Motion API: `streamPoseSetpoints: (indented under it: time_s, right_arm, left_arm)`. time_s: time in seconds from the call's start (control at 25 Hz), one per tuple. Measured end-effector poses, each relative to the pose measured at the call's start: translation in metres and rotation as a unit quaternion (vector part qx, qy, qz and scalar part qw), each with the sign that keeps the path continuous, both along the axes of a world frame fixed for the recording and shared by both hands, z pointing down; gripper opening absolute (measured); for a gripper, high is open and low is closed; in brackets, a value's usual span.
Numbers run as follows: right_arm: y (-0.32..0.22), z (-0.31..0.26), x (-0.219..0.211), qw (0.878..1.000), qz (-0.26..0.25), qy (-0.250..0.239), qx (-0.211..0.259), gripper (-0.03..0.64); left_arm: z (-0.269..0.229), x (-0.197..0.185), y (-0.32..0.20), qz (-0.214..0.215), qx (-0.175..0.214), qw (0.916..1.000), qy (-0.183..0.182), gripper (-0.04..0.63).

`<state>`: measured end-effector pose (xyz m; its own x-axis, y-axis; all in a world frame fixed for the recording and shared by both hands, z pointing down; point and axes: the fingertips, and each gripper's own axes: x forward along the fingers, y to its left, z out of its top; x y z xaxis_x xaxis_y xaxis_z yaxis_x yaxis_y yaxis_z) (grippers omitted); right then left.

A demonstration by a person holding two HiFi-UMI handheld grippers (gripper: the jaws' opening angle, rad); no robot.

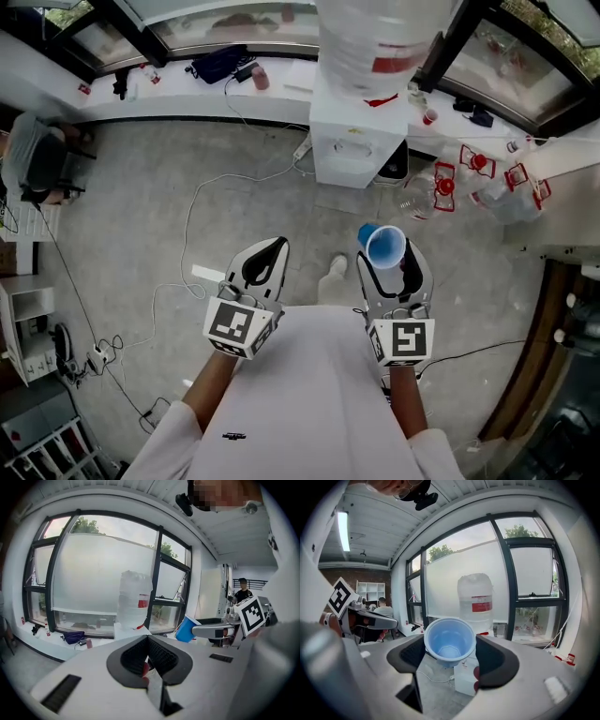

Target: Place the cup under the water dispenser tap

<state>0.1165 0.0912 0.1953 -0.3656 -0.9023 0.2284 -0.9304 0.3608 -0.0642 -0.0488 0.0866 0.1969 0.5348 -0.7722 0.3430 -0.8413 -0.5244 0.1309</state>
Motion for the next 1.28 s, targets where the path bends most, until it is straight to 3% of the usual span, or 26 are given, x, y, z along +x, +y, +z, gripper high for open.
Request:
streamPoseSetpoints:
  time_s: [0.44,0.92,1.28]
  right_arm:
    - [-0.079,0.015,0.043,0.999,-0.041,0.001,-0.008,0.348]
    - [-0.12,0.037,0.031,0.998,-0.059,0.012,-0.025,0.348]
    - [-0.142,0.083,0.022,0.996,-0.074,0.034,-0.047,0.348]
  left_arm:
    - [0.014,0.045,-0.056,-0.034,-0.011,0.9993,-0.012,0.008]
    - [0.032,0.047,-0.088,-0.045,-0.039,0.9982,-0.004,0.008]
    - [0.074,0.042,-0.103,-0.067,-0.074,0.9949,0.007,0.008]
